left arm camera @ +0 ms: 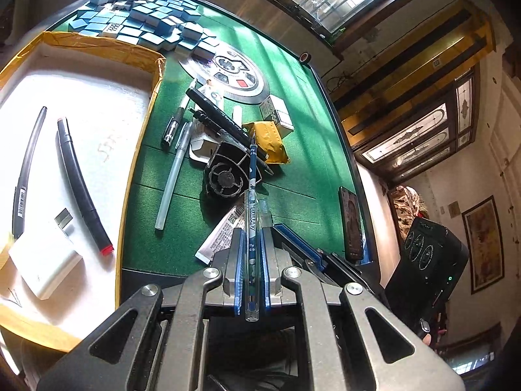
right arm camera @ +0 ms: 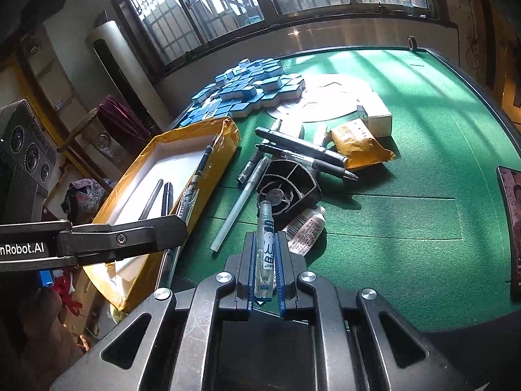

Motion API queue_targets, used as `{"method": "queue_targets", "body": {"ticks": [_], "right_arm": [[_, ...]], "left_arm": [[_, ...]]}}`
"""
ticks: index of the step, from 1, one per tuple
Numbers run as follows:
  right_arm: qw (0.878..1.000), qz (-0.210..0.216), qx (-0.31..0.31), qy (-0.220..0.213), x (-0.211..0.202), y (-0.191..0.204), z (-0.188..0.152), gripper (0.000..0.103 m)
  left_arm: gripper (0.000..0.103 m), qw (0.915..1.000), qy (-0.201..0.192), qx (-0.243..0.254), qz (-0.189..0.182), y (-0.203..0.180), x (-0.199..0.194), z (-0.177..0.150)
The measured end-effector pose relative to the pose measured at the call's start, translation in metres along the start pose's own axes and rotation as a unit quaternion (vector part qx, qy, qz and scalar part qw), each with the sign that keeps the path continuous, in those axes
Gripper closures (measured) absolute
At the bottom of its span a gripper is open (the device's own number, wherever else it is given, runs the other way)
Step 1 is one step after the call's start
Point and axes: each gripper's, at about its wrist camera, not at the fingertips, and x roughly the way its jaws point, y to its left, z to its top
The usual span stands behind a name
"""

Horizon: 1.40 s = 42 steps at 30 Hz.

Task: Organize objects
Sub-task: 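Carry the blue pen and clear marker over the tray with both grippers, then lower both pens into the tray and open both grippers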

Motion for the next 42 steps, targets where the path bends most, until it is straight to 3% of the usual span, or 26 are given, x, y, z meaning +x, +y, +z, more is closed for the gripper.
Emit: {"method": "queue_targets", "body": {"ticks": [24,42], "right_arm": [[1.0,0.021,-0.018,0.013,0.014,0.021,0.007,0.093],[0.996,0.073,-0.043,0.043,0.043,0.055,0.017,0.093]], "left_arm": [[0.096,0.998,-0.031,-0.053,0.013,0.042,-0.029,0.009],[0.096,0.9838,-0.094,-0.129,0.082,0.123,-0.077,0.026]]}}
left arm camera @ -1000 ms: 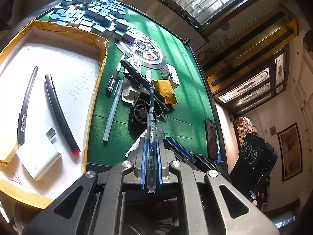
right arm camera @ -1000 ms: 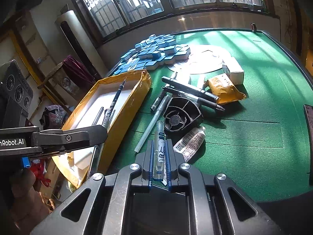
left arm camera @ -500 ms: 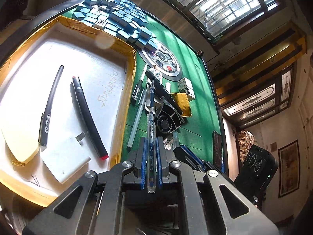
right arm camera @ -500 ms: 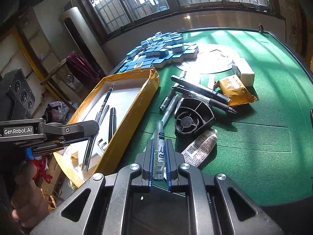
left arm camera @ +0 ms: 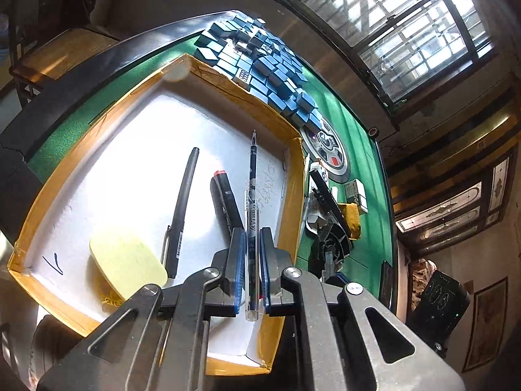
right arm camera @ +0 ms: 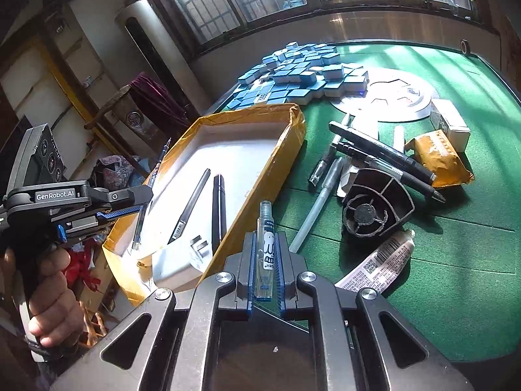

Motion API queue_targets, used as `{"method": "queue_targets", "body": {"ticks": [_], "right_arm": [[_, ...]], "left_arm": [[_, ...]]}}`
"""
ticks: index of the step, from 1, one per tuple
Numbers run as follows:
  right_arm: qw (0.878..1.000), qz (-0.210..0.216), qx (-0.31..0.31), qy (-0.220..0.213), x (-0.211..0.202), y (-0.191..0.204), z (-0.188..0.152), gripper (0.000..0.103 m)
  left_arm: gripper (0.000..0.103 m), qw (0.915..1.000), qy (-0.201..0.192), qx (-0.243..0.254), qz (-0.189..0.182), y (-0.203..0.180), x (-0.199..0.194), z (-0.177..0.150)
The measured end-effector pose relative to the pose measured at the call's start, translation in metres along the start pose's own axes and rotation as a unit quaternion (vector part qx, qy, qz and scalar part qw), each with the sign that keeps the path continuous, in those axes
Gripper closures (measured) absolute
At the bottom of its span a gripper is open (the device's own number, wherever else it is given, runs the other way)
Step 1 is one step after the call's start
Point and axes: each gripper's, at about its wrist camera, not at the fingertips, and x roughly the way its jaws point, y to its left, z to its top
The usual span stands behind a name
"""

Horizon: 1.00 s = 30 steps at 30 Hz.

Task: Organize objects
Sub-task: 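Lower both pens into the tray and open both grippers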

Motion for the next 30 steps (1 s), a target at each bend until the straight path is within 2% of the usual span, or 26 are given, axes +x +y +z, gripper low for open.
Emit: {"method": "queue_targets", "body": {"ticks": [7,14,23,30], "right_arm": [[1.0,0.027,-0.009,0.012,0.019,0.018,0.014,0.093],[0.999,0.025,-0.03,0.031,0.053,0.037,0.039,0.093],[0.997,-0.015,-0.041,0.068,0.099,0.045,0.056,0.093],[0.991,-0.076,-0.078,0.08,0.113,0.054,0.054,0.093]], "left_arm": [[0.096,0.9992,-0.007,-0.015,0.036,0.022,0.008,0.013],[0.096,0.9969,-0.014,-0.008,0.076,0.036,0.012,0.03],[0.096,0.992,0.014,0.009,0.125,0.045,0.034,0.035],[0.096,0.9889,0.024,0.018,0.145,0.047,0.042,0.03]]}}
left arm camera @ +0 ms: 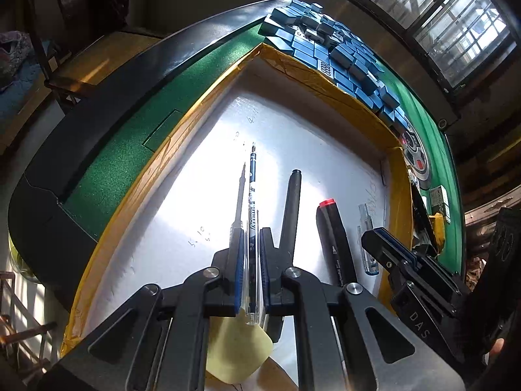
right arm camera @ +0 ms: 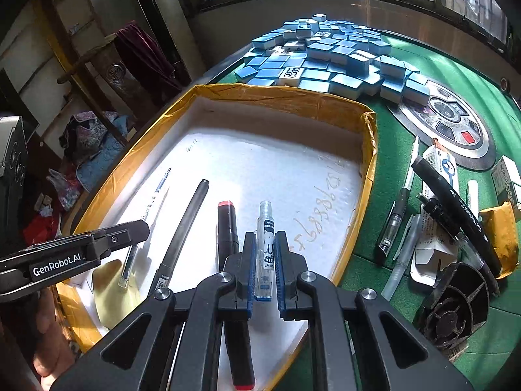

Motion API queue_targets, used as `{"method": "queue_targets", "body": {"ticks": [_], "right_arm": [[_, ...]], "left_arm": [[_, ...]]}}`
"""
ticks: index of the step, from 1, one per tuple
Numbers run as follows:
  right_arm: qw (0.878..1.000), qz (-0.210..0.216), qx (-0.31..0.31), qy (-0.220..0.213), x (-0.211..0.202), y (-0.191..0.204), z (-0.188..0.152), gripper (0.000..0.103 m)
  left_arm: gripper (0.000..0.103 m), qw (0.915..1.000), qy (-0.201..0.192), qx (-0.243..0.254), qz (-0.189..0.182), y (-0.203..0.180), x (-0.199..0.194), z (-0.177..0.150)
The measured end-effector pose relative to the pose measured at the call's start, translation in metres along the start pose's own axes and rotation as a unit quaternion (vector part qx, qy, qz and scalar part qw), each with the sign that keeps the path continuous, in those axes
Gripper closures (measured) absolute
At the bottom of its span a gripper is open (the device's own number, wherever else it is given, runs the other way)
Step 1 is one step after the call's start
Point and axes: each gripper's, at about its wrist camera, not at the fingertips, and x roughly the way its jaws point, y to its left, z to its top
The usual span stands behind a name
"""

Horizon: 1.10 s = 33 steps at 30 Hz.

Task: Organize objects
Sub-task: 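Lower both pens into the tray and open both grippers, then reach the right gripper to the white ointment tube and grasp it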

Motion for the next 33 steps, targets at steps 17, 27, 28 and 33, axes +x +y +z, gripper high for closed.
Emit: {"method": "queue_targets", "body": {"ticks": [17,27,28,33], "right_arm": [[0.999,0.029,0.007,-0.035,-0.029,0.005,-0.015,0.071],[0.991,0.09,0.044,-0.084,-0.098,-0.037,-0.07,0.061],[0.991,0.088,0.051,-0.082,-0.1,-0.045,-0.074,0.061],[0.99,0.073,0.095,-0.076,-0.105,-0.082,-0.097,0.061]], "left_arm": [[0.075,0.999,-0.028,-0.034,0.004,0.006,-0.012,-0.01],[0.043,0.9921,-0.104,0.053,-0.045,-0.069,-0.067,-0.051],[0.042,0.9912,-0.1,0.069,-0.053,-0.081,-0.068,-0.054],[0.042,0.9879,-0.078,0.111,-0.076,-0.12,-0.062,-0.07]]}}
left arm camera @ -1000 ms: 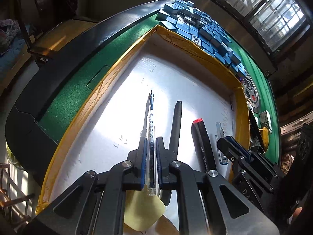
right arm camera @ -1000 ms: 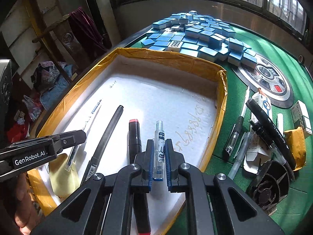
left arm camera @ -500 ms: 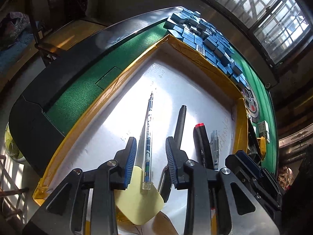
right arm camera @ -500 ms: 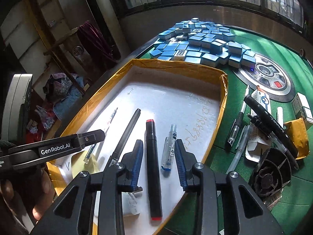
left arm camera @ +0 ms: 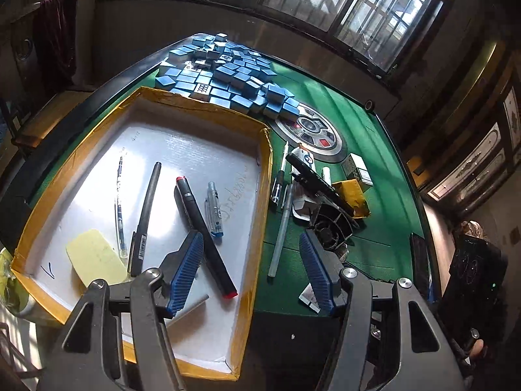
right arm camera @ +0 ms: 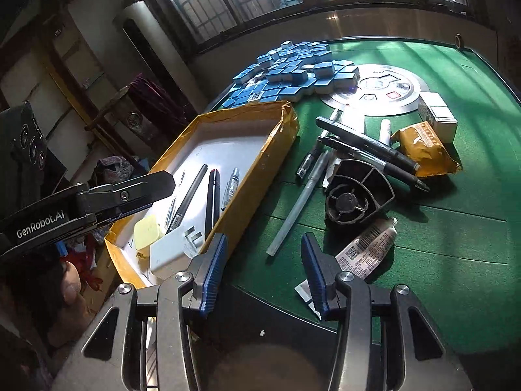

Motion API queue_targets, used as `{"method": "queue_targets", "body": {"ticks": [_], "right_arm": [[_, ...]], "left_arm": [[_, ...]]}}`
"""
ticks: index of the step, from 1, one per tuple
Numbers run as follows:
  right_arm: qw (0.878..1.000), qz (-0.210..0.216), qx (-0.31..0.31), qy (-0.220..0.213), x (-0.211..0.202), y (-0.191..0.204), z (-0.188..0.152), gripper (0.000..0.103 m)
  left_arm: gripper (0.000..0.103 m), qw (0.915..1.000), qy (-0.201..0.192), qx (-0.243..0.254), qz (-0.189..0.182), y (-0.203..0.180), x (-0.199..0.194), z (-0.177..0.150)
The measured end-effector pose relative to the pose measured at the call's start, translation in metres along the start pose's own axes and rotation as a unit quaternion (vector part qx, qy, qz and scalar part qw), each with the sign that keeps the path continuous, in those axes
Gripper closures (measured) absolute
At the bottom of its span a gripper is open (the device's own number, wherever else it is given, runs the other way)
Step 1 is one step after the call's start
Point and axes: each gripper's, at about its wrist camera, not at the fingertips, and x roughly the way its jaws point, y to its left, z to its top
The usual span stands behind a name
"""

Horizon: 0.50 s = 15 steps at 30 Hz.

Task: Organize objects
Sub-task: 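Reach the right gripper to the white ointment tube and grasp it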

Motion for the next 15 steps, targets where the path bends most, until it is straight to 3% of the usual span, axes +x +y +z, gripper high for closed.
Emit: {"method": "queue_targets", "body": {"ticks": [4,15], "right_arm": [[0.999,-0.017,0.03,0.003,-0.005,-0.027,-0.011,0.061],[0.996,-0.047,0.079,0.008,-0.01,-0.07,-0.024,0.061]], "left_arm": [[0.042,0.9994,0.027,0.018,-0.009,-0.021,0.013,-0.012],[0.042,0.9981,0.047,0.039,-0.008,-0.04,0.023,-0.026]]}}
